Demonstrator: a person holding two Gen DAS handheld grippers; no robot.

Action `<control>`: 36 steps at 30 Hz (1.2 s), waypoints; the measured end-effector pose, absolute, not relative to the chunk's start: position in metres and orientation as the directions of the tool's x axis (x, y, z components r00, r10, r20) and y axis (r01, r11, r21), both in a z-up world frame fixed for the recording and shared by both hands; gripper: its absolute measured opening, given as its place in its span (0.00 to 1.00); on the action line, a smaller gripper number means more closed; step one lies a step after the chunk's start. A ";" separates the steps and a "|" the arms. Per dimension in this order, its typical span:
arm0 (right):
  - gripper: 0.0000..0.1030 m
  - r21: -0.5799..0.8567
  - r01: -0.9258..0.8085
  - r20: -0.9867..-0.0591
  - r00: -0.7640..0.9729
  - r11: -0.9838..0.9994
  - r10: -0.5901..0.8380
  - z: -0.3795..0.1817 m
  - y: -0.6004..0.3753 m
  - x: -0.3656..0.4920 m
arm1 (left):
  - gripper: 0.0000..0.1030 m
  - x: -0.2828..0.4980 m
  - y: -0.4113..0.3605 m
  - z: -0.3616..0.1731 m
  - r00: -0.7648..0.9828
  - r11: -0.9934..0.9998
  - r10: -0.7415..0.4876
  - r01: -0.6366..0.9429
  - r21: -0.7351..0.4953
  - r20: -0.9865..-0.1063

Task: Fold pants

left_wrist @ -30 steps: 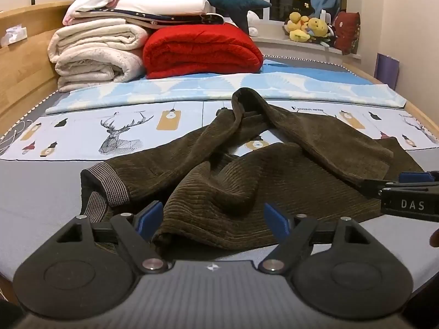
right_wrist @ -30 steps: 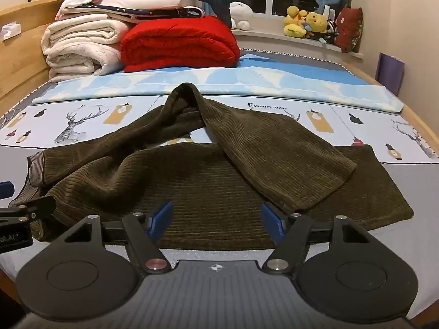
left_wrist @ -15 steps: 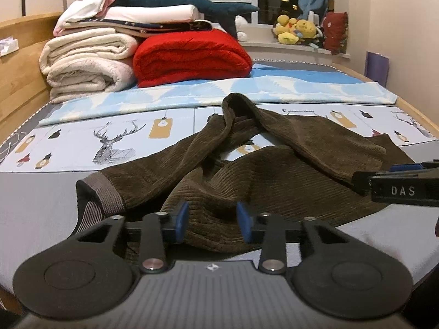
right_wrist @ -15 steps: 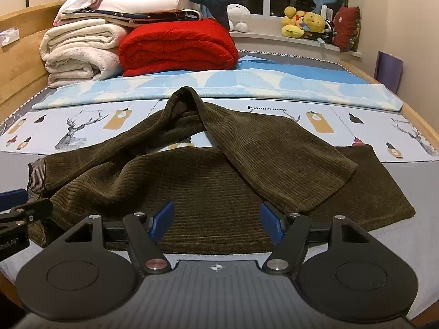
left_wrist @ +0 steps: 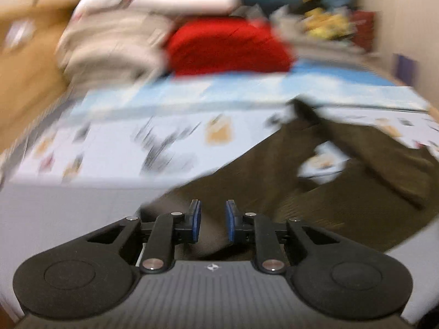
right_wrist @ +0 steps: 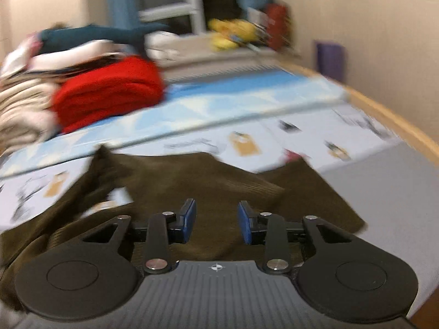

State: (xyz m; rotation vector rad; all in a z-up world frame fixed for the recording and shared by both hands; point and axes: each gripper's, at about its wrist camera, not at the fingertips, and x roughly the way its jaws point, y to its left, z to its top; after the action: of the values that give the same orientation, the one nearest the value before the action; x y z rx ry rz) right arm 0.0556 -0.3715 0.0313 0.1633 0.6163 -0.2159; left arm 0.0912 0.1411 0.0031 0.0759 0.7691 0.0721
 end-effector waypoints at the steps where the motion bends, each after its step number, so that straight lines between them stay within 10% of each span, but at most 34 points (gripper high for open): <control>1: 0.52 0.104 0.294 -0.644 0.748 0.950 -0.161 0.019 -0.392 0.064 | 0.21 0.102 0.155 -0.001 0.674 0.992 0.125 -0.070 0.106 -0.728; 8: 0.56 0.205 0.637 -0.834 0.511 0.743 -0.208 -0.049 -0.516 0.071 | 0.45 0.125 0.222 -0.040 0.513 0.981 0.031 -0.179 -0.071 -0.858; 21: 0.57 0.214 0.752 -0.899 0.401 0.624 -0.176 -0.117 -0.544 0.112 | 0.67 0.156 0.234 -0.087 0.337 0.966 0.109 -0.258 0.019 -0.935; 25: 0.11 0.221 0.744 -0.884 0.426 0.631 -0.193 -0.116 -0.545 0.124 | 0.69 0.164 0.237 -0.097 0.311 0.959 0.038 -0.279 -0.053 -0.950; 27: 0.09 0.230 0.742 -0.875 0.441 0.630 -0.201 -0.114 -0.536 0.125 | 0.69 0.165 0.231 -0.098 0.294 0.966 0.054 -0.257 -0.024 -0.954; 30: 0.02 0.262 0.737 -0.857 0.474 0.623 -0.200 -0.106 -0.531 0.124 | 0.61 0.164 0.223 -0.096 0.299 0.974 0.083 -0.225 0.014 -0.951; 36: 0.01 0.272 0.726 -0.742 0.576 0.631 -0.343 -0.065 -0.541 0.082 | 0.07 0.147 0.220 -0.071 0.379 0.983 0.094 -0.182 0.026 -0.921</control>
State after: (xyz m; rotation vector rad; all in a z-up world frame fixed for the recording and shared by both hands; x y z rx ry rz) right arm 0.0816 -0.5411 -0.0652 0.6089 0.7031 -0.6735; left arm 0.1466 0.2199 -0.0712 -0.0845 1.1691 0.1770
